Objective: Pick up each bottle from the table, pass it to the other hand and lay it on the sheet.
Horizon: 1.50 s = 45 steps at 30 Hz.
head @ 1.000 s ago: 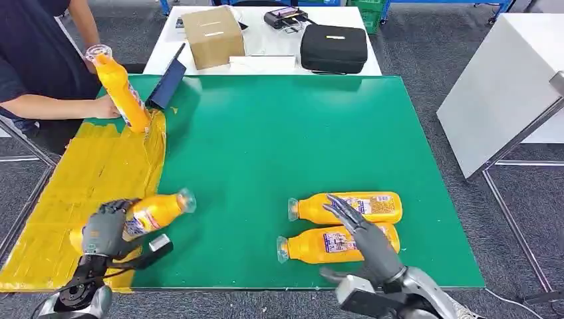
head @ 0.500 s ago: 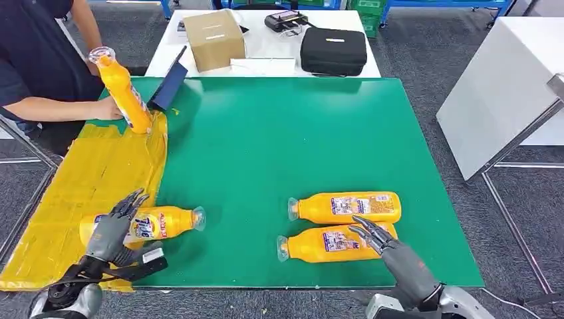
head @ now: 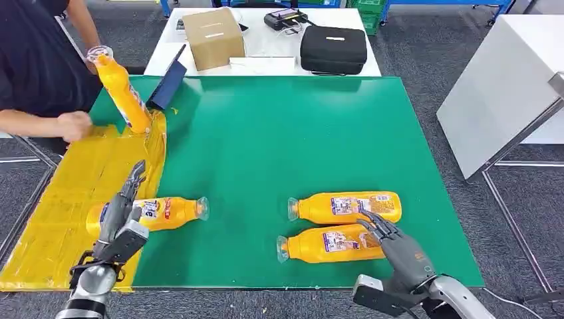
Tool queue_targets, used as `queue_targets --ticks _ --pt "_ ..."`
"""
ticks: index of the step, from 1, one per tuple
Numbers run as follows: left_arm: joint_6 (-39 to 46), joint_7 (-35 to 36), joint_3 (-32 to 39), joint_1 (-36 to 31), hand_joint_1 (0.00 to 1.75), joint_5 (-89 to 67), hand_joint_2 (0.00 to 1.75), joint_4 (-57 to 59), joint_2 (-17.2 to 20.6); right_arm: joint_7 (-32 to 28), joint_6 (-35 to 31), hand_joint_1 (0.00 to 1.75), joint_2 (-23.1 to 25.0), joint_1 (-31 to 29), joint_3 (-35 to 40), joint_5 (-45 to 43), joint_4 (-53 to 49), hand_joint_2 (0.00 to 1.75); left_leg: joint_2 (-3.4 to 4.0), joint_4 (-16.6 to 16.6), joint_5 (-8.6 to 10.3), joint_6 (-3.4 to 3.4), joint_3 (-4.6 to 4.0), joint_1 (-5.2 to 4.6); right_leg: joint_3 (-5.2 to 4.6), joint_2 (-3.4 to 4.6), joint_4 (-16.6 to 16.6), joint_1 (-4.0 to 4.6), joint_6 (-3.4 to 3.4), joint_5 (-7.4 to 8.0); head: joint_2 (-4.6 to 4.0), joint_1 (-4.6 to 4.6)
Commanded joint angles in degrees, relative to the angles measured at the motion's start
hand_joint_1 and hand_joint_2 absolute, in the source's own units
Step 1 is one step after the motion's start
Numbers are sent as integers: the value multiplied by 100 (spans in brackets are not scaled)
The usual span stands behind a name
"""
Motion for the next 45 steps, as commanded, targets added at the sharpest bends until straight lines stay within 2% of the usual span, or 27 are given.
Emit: queue_targets --ticks 1,13,18,20,21,22,25,27,31,36,37,39,40,41,42,45 --pt "-173 20 204 -242 0 172 0 -171 -433 20 60 0 329 -225 -208 15 764 175 -2 1 -7 -8 13 12 21 14 -12 11 -9 -2 0 2" --pt "-174 -77 123 -169 0 245 0 -365 -484 69 176 0 377 -211 -199 79 886 175 2 3 -8 -9 9 11 15 18 -7 10 -10 -3 0 0" --pt "-261 -6 -155 -327 0 357 0 -243 -531 544 601 0 115 -195 61 123 1382 175 -8 -2 -2 -5 6 6 13 2 -9 5 -5 -2 0 0" --pt "-275 -15 -277 -491 0 443 0 -54 -554 718 684 2 103 -337 328 264 1889 175 -13 -2 -2 -6 9 10 20 -1 -14 8 -6 -2 0 0" --pt "-271 -16 -335 -544 0 463 0 9 -559 714 683 140 180 -429 437 297 2164 175 -12 -4 -1 -5 11 10 20 -3 -15 8 -5 0 0 -2" --pt "-269 -14 -406 -630 0 493 0 101 -563 758 614 175 294 -572 606 412 2552 175 -17 -4 -1 -8 16 16 30 -2 -21 13 -8 0 0 2" --pt "-255 9 -534 -764 0 541 0 262 -590 853 456 175 601 -876 931 672 3349 175 -17 -14 3 -9 32 22 43 -2 -35 20 -10 6 0 0" --pt "-243 16 -601 -845 0 568 0 352 -587 886 457 175 694 -988 1119 746 3697 175 -18 -8 -3 -7 55 20 11 -10 -28 18 -8 -2 0 4" --pt "-212 9 -654 -921 0 668 0 470 -592 959 480 175 637 -978 1453 787 3874 175 -21 -18 -4 -10 86 25 41 -10 -44 22 -3 -8 0 0" --pt "-259 -13 -677 -1056 0 779 0 629 -626 1068 513 175 621 -1021 1824 823 4168 175 83 -6 -68 -25 187 57 113 79 -66 49 -21 -19 0 0" --pt "-267 -14 -702 -1097 0 781 0 675 -639 1073 522 175 624 -1027 1906 822 4253 175 62 -15 -49 -26 161 62 94 62 -79 54 -24 -3 0 0" --pt "-269 -41 -735 -1174 0 823 0 749 -667 1102 511 175 614 -1034 2029 789 4386 175 85 2 -84 -6 200 74 134 74 -79 61 -44 -43 0 0" --pt "-261 -48 -748 -1171 0 836 0 741 -662 1092 407 175 638 -1041 2032 714 4403 175 55 1 -60 -8 158 75 103 51 -80 65 -45 -60 0 2" --pt "-239 -45 -732 -1124 0 858 0 692 -647 1013 236 175 715 -1057 1948 561 4385 175 72 13 -84 -20 197 92 143 64 -84 79 -41 -66 0 4" --pt "-285 14 -658 -1064 0 984 0 650 -646 888 65 175 800 -1100 1848 435 4300 175 62 15 -72 -16 170 91 122 56 -83 77 -41 -56 0 2" --pt "-1119 413 -361 -574 0 1788 0 207 -524 -308 -1041 175 1668 -1158 947 -214 3305 175 161 15 -103 -21 221 121 176 129 -90 108 -41 -66 0 4"
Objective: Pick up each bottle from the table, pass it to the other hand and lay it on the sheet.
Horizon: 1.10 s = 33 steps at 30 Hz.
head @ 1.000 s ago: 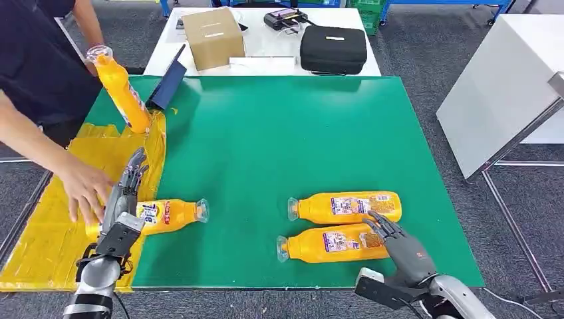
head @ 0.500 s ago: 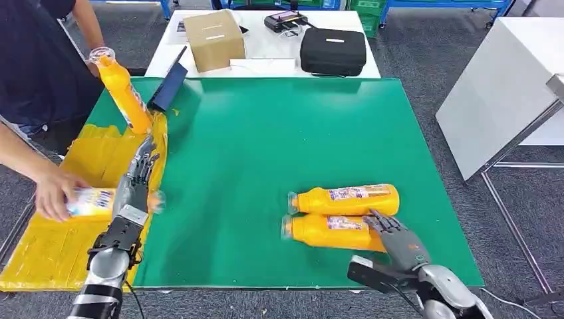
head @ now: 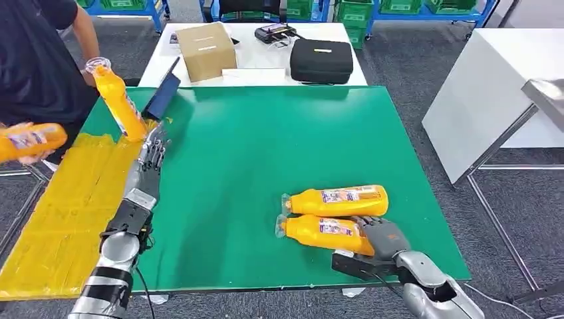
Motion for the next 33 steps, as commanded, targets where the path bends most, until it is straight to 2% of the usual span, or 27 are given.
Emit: queue_targets --ticks 1,2,3,4,5,6,7,9,10,13,15,24,30,33 --pt "-1152 515 290 535 0 1237 0 -23 54 -1581 -1415 175 1497 654 -645 -1113 -195 175 -12 18 49 -6 -129 12 -117 4 15 13 -8 39 0 9" --pt "-1412 555 402 730 0 1410 0 -230 -28 -1563 -1357 175 1788 748 -776 -1212 -879 175 1 1 57 -11 -157 1 -148 22 13 6 -8 59 0 5" --pt "-1604 581 434 862 0 1617 0 -358 -97 -2120 -1486 175 2090 877 -1028 -1626 -1282 175 14 -3 47 -6 -125 2 -112 28 3 8 -4 74 0 5" --pt "-1978 670 386 1032 0 2012 0 -531 -221 -2514 -1383 175 2378 1004 -1206 -2056 -1861 175 18 -24 70 -15 -145 -5 -110 38 -5 2 -6 88 0 7" --pt "-2015 731 280 1114 0 2077 0 -631 -268 -2463 -1282 175 2464 1049 -1208 -2096 -2184 175 17 -7 80 -17 -113 5 -42 28 1 10 2 114 0 5" --pt "-1992 793 189 1140 0 2124 175 -653 -292 -2436 -1253 175 2506 1100 -1224 -2140 -2371 175 3 -10 77 -21 -121 -2 -52 19 8 4 9 143 0 7" --pt "-1963 891 65 1157 0 2205 175 -673 -311 -2572 -1224 175 2578 1147 -1261 -2301 -2522 175 8 0 71 -25 -125 -2 -71 27 20 4 -3 136 0 -2" --pt "-2073 898 -134 1247 0 2466 175 -756 -379 -2881 -1186 175 2714 1136 -1206 -2472 -2674 175 -30 11 72 -37 -168 -12 -119 -2 54 -6 -8 111 0 -4" --pt "-2094 974 -188 1294 0 2599 175 -784 -401 -2964 -1171 175 2763 1116 -1161 -2548 -2695 175 -49 6 112 -29 -219 -20 -163 -34 48 -12 5 131 0 -9" --pt "-2103 936 -432 1483 0 2636 175 -985 -463 -2995 -1170 175 2915 1017 -901 -2556 -2662 175 -90 14 105 -28 -243 -12 -172 -66 56 -5 -4 112 0 2" --pt "-2070 901 -621 1564 0 2571 175 -1098 -453 -2980 -1205 175 2979 926 -740 -2556 -2534 175 -78 12 115 -26 -276 -15 -209 -61 58 -8 -4 123 0 -2" --pt "-1937 682 -1018 1605 0 2264 175 -1323 -383 -2743 -1204 175 3134 528 -443 -2527 -1683 175 -92 4 121 -27 -296 -16 -224 -61 46 -5 -7 135 0 -2" --pt "-1937 682 -1018 1605 0 2264 175 -1323 -383 -2743 -1204 175 3134 528 -443 -2527 -1683 175 -103 2 125 -26 -295 -18 -220 -73 45 -7 -6 132 0 -2" --pt "-1746 363 -1134 1632 0 1859 175 -1515 -409 -2560 -1053 175 3143 495 -409 -2551 -1482 175 -101 2 123 -26 -293 -17 -218 -71 43 -5 -5 132 0 -2"
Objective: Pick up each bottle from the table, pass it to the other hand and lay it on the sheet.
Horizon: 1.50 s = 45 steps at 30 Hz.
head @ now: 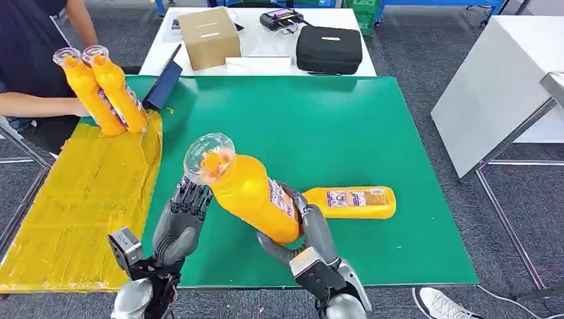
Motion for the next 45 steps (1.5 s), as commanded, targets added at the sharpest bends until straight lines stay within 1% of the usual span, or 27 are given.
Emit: queue_targets --ticks 1,4,10,12,13,14,15,16,21,23,24,26,28,29,30,34,35,38,40,41,45 --pt "213 -367 -339 -15 0 -475 175 -211 35 201 168 175 41 -312 149 -49 773 175 1 -3 -8 -2 18 -1 16 17 -3 -3 -2 -7 0 0" --pt "281 -459 -474 -16 0 -654 175 -322 25 238 232 175 43 -341 240 65 1060 175 2 -3 -9 -2 17 -1 15 19 -3 -3 -2 -7 0 -2" --pt "262 -417 -554 -172 0 -697 175 -87 21 352 398 175 12 -317 448 304 1306 175 -10 -7 -6 -3 18 -4 18 10 -2 -6 -3 -9 0 0" --pt "183 -360 -630 -267 0 -678 175 149 43 414 673 175 25 -337 622 231 1476 175 -6 -6 -6 -3 16 -1 15 12 -4 -3 -4 -7 0 -2" --pt "168 -344 -674 -286 0 -705 175 242 57 418 699 175 33 -353 726 287 1541 175 -7 -7 -5 -3 17 -2 15 12 -5 -4 -4 -7 0 0" --pt "115 -308 -739 -309 0 -728 175 352 91 418 707 175 67 -353 826 358 1578 175 -8 -9 -6 -4 22 -2 20 12 -6 -5 -4 -8 0 -2" --pt "34 -253 -796 -331 0 -713 175 470 130 438 707 175 92 -369 942 433 1611 175 -4 -7 -2 -2 9 0 7 6 -7 -1 -3 -2 0 -2" --pt "36 -251 -798 -338 0 -715 175 510 132 449 694 175 109 -369 958 447 1616 175 -8 -11 -4 -4 20 -4 16 8 -6 -6 -4 -7 0 0" --pt "25 -259 -794 -356 0 -707 175 537 136 450 693 175 84 -397 956 448 1600 175 -4 -5 -8 -3 17 -2 14 14 -3 -4 -4 -9 0 -2" --pt "-52 -169 -826 -333 0 -679 175 581 178 454 723 175 43 -433 1064 469 1573 175 -7 -6 -2 -2 5 -1 2 4 -5 -3 -2 -4 0 0" --pt "-155 18 -900 -367 0 -696 175 725 257 463 743 175 -7 -479 1204 562 1514 175 -7 -7 -4 -2 9 -1 6 7 -6 -3 -2 -5 0 -2" --pt "-181 116 -985 -413 0 -770 175 1055 362 484 722 175 -36 -552 1403 676 1404 175 0 -9 -6 -2 16 -5 11 17 -5 -7 -3 -6 0 2" --pt "-4 104 -1068 -453 0 -1028 175 1305 449 540 727 175 -83 -633 1563 708 1327 175 0 -9 -3 -2 10 -3 6 13 -6 -5 -3 -4 0 2" --pt "76 38 -1035 -435 161 -1080 175 1331 439 567 728 175 -93 -654 1591 700 1326 175 -3 -8 -6 -3 15 -4 11 15 -3 -6 -4 -8 0 0" --pt "86 24 -1017 -414 175 -1086 175 1323 429 571 727 175 -97 -658 1597 698 1327 175 -2 -10 -5 -3 15 -5 11 15 -4 -7 -4 -7 0 -2" --pt "86 27 -1025 -407 175 -1084 175 1309 414 566 729 175 -113 -653 1597 700 1335 175 4 -6 -3 -2 0 -2 -3 13 -4 -3 -2 -2 0 0" --pt "85 38 -1014 -394 175 -1068 175 1258 414 566 728 175 -114 -658 1597 698 1344 175 0 -6 -9 -3 12 -4 9 18 -2 -6 -4 -9 0 0" --pt "70 37 -1016 -366 175 -1068 175 1190 438 571 725 175 -115 -666 1596 689 1369 175 -4 -7 -9 -3 14 -5 11 14 -2 -7 -4 -11 0 0" --pt "77 27 -964 -320 175 -1050 175 1133 423 587 717 175 -110 -647 1559 669 1407 175 2 -5 -5 -2 -1 -2 -2 12 -3 -3 -2 -3 0 0" --pt "80 20 -944 -307 175 -1040 175 1112 414 589 716 175 -111 -642 1551 667 1422 175 1 -6 -9 -3 11 -5 8 18 -2 -6 -3 -9 0 0" --pt "110 3 -785 -198 175 -971 175 942 358 601 695 175 -105 -584 1474 652 1504 175 1 -5 -5 -2 0 -2 -1 13 -3 -3 -2 -4 0 0"
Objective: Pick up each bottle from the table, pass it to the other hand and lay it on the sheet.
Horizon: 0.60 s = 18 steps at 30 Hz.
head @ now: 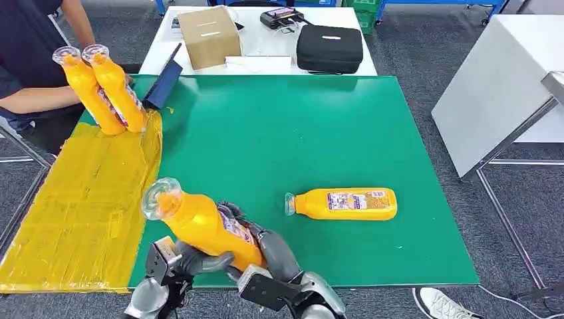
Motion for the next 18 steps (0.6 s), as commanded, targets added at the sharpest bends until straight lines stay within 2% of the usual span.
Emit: queue_targets --ticks 1,6,7,8,11,12,18 --pt "19 60 -56 69 175 32 175 183 47 -38 5 175 -101 -232 373 -3 302 175 8 -5 -10 -2 25 -4 20 25 -2 -6 -3 -8 0 0" --pt "176 29 178 123 175 33 175 -67 25 95 -245 175 -225 -148 111 165 278 175 1 -5 -7 -2 19 -1 17 15 -5 -2 -2 -6 0 0" --pt "375 7 255 108 175 -116 175 -141 33 161 -338 101 -287 -110 11 268 239 175 0 -4 -10 -2 25 -4 22 17 -2 -6 -3 -10 0 0" --pt "533 -11 312 80 175 -259 175 -188 31 177 -368 0 -342 -56 -102 276 174 175 -2 -4 -8 -2 22 -2 21 13 -3 -4 -2 -9 0 0" --pt "1135 0 675 -105 175 -853 175 -183 62 271 -411 0 -620 126 -533 387 -190 175 -15 -2 -4 0 15 -2 17 0 -3 -3 -1 -8 0 0" --pt "1685 -51 837 -206 175 -1444 175 -135 74 306 -394 0 -766 210 -742 412 -374 175 -22 -3 -4 0 17 -2 21 -6 -3 -4 -1 -10 0 0" --pt "1607 -98 933 -216 175 -1498 175 -106 30 275 -242 0 -741 271 -849 434 -459 175 -13 0 -4 -1 13 -7 12 4 3 -8 -2 -8 0 -2"
